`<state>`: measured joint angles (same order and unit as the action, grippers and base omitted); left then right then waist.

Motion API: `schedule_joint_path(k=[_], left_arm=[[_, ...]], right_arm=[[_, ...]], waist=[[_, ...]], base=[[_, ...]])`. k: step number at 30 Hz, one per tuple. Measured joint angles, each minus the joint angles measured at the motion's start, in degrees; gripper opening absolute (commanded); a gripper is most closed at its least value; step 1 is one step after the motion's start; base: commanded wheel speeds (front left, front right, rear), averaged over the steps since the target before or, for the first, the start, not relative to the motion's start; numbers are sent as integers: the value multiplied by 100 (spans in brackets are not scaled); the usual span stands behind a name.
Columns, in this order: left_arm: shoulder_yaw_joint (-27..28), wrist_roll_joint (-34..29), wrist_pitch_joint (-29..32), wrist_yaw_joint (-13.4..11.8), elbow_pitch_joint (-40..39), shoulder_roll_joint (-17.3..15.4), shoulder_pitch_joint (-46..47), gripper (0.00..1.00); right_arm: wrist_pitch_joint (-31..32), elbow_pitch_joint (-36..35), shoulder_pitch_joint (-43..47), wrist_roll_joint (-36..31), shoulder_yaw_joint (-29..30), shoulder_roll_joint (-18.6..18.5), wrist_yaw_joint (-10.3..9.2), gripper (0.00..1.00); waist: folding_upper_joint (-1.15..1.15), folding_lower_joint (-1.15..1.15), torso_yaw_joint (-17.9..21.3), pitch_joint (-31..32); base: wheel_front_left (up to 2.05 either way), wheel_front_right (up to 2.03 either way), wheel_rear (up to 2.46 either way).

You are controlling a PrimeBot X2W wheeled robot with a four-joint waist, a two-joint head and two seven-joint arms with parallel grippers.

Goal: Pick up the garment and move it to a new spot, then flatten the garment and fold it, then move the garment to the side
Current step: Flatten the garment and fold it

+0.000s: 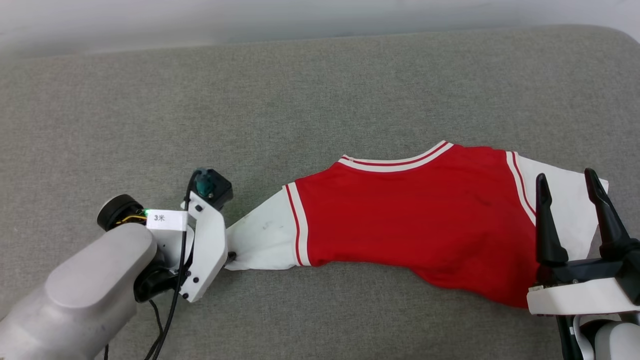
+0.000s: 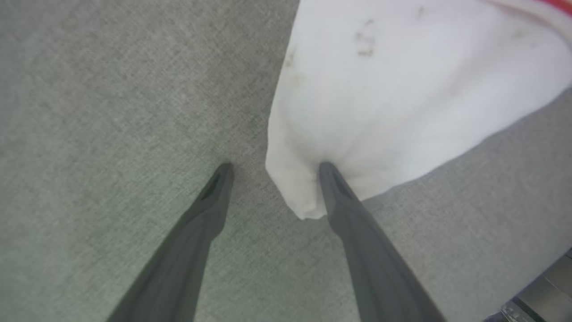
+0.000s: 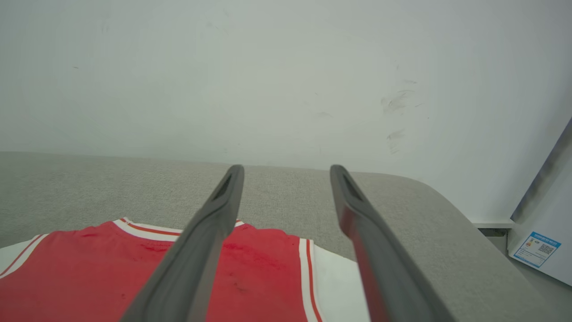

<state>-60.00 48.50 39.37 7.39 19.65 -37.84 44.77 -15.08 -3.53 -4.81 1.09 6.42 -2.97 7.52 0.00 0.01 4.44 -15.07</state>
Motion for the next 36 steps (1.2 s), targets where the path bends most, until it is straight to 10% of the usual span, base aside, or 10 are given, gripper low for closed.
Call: schedule_joint_path(k=[6,7,8,18,36], left_arm=[[-396,347,-133,-7,138,-73,178,100],[-459,385,-160,-7,169,-63,217,72],[-505,410,-213,-7,208,-49,240,0],[-764,334,-1471,14,619,30,341,0],[-68,260,-2605,-667,-316,-922,372,0]], right_arm=[[0,3,-29,0,32,1,0,100],[0,8,-48,-8,40,1,0,100],[0,8,-75,-19,49,0,0,100],[154,37,-194,-213,350,-270,0,100],[3983,209,-1040,1657,-744,-3156,0,100]], waist=[[0,0,50,-53],[0,0,50,-48],[0,0,48,-40],[0,0,-24,264],[0,-1,-483,588]], base=[[0,0,0],[0,0,0],[0,0,0],[0,0,0],[0,0,0]])
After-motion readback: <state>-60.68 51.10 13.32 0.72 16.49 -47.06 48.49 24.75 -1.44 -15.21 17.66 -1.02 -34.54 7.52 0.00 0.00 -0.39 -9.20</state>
